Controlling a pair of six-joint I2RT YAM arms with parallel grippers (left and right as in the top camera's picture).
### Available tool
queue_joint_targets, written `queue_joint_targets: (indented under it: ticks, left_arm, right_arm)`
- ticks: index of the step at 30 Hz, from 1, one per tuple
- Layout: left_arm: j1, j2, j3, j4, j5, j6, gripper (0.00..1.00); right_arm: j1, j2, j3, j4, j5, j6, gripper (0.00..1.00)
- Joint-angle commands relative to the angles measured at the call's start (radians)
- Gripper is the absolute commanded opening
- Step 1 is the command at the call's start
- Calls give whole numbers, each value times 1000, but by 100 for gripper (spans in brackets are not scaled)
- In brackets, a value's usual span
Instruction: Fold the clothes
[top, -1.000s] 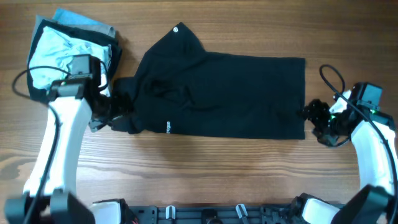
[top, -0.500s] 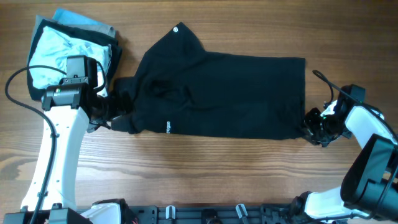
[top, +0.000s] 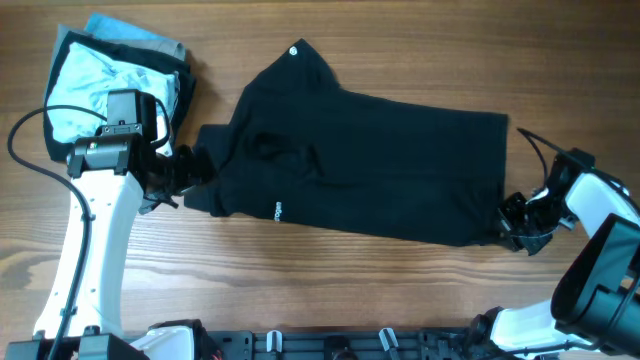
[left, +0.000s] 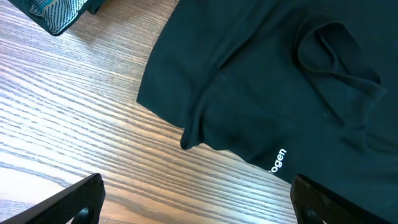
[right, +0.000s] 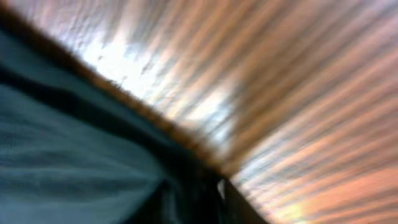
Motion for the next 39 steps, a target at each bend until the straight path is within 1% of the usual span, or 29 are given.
queue_joint_targets:
  ticks: [1,2,5,8,12,13,14,16,17,20,25,28,31,33,39]
  left_arm:
    - [1,41,5,-3,-13,17,95]
    - [1,55,4,-5,-10,17,95]
    - [1,80,-15,-11,-15,28,91]
    - [1,111,-63,6,-48,43,84]
    - [1,162,-148,120,-47,39,83]
    - [1,177,-167,154,-47,39,81]
    - [1,192,-183,183,-47,39,73]
    - [1,228,-207,235,-47,39,61]
    - [1,246,-216,259,-47,39,56]
    - [1,306,-229,315,-47,39,53]
    - [1,369,-229,346,-36,39,34]
    - [3,370,-229,344,-37,39,5]
    - [20,370,-229,305,-68,1,4]
    - [36,369,-229,266,-70,2,4]
    - [71,369,-229,161,-119,2,4]
  right_arm:
    - [-27,-33,43,-21,60,2,62]
    - [-30,-56,62,-30,15,-24,64]
    - [-29,-105,92,-53,-51,-46,65]
    - [-29,-169,113,-65,-84,-77,64]
    - [-29,-240,115,-84,-98,-124,66]
    - [-29,-249,115,-95,-98,-124,68]
    - [-29,-251,115,-103,-97,-124,68]
    - [-29,-247,114,-117,-96,-134,70]
    - [-29,-246,113,-121,-95,-141,70]
    - [-26,-244,100,-124,-94,-150,71]
    - [-22,-244,39,-107,-94,-146,72]
    - [-22,-244,-15,-66,-95,-137,73]
    - [-22,-243,-69,-27,-101,-112,73]
    - [-22,-243,-102,-8,-106,-112,76]
    - [-22,-243,-206,65,-158,-91,76]
